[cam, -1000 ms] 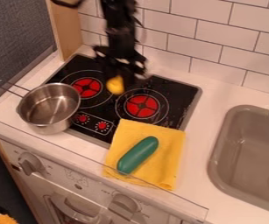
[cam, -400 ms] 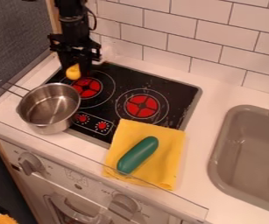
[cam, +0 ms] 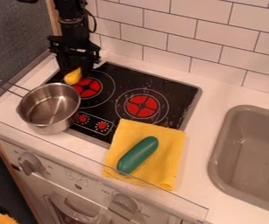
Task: Pick up the knife and place it at the left burner
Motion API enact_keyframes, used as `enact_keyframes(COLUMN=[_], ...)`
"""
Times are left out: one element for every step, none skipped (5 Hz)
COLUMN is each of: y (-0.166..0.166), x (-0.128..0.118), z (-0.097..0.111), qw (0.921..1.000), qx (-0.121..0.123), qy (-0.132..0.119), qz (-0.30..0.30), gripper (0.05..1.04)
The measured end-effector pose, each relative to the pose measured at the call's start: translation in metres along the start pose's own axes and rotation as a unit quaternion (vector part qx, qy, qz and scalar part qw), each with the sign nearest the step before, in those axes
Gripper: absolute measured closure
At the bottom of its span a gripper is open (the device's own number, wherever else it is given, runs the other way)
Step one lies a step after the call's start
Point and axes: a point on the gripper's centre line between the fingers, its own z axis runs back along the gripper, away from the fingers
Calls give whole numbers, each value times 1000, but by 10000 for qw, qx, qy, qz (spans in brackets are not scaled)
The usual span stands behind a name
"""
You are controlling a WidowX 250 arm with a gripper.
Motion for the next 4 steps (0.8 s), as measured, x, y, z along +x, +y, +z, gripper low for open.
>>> enact_keyframes(y=[-3, 5, 1, 2], x=[-7, -11, -18, -21], z=[8, 48, 57, 56], qw=[9998, 9984, 9979, 9982], qx=[-160, -211, -360, -313], qy=[-81, -514, -493, -371], qz=[-26, -72, -204, -359], gripper=[72, 75, 81, 82])
